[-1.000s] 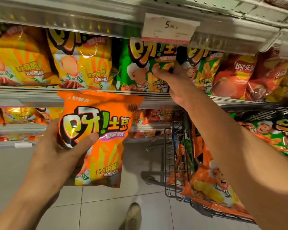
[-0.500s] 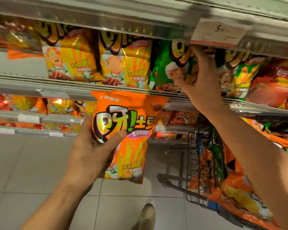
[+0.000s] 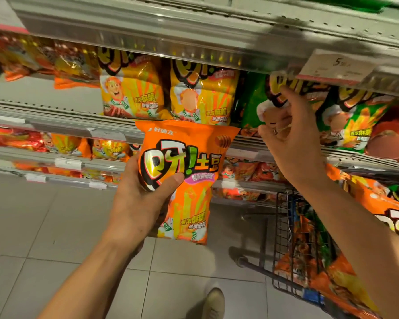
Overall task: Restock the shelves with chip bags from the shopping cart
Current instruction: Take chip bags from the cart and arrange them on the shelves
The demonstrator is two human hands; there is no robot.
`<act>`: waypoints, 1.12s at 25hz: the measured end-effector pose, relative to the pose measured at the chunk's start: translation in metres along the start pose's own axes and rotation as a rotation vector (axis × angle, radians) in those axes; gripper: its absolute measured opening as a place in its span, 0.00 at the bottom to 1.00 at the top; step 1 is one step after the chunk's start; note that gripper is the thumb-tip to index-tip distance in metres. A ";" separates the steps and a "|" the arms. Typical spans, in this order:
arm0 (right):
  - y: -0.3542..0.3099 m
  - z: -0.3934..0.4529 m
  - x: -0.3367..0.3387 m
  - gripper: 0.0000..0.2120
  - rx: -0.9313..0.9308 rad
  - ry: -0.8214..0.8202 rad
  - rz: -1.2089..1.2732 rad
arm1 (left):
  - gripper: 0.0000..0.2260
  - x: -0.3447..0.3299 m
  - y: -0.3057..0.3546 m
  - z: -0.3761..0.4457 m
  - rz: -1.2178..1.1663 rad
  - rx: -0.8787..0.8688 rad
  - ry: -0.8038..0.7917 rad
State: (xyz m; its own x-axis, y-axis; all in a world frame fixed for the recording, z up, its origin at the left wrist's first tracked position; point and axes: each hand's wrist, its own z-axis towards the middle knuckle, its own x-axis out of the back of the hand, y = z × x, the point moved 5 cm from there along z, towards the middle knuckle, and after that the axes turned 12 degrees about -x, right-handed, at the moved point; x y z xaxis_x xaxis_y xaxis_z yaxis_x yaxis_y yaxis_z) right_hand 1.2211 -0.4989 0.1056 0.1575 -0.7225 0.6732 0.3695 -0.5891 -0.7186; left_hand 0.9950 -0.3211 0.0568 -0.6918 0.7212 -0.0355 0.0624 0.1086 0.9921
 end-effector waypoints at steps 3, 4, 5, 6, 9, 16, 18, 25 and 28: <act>-0.013 -0.013 -0.014 0.25 0.000 -0.105 0.016 | 0.21 0.004 0.002 0.003 -0.061 0.025 -0.017; -0.018 -0.017 -0.020 0.24 -0.011 -0.150 0.022 | 0.19 0.005 0.003 0.004 -0.080 0.038 -0.025; -0.022 -0.023 -0.026 0.24 -0.029 -0.198 0.032 | 0.17 0.007 0.003 0.006 -0.097 0.051 -0.027; -0.027 -0.029 -0.033 0.23 -0.045 -0.246 0.038 | 0.15 0.012 0.001 0.008 -0.116 0.067 -0.017; -0.045 -0.049 -0.057 0.21 -0.056 -0.354 0.014 | 0.12 0.031 -0.004 0.016 -0.195 0.141 0.013; -0.129 -0.108 -0.101 0.17 -0.056 -0.323 0.088 | 0.14 0.126 0.019 0.015 -0.198 0.242 -0.087; -0.171 -0.129 -0.107 0.18 -0.076 -0.424 0.218 | 0.14 0.153 0.046 0.007 -0.194 0.219 -0.120; -0.272 -0.163 -0.098 0.39 -0.152 -0.559 0.295 | 0.12 0.216 0.125 -0.013 -0.169 0.157 -0.158; -0.281 -0.159 -0.121 0.37 -0.165 -0.629 0.179 | 0.09 0.236 0.126 0.006 -0.164 0.109 -0.088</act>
State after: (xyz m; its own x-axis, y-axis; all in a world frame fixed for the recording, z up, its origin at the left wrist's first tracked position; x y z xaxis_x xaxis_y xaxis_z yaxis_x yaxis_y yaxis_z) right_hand 0.9529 -0.3034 0.1984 0.7252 -0.4950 0.4786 0.1509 -0.5639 -0.8119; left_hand 0.8437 -0.1327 0.1722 -0.6339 0.7443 -0.2101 0.0352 0.2992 0.9535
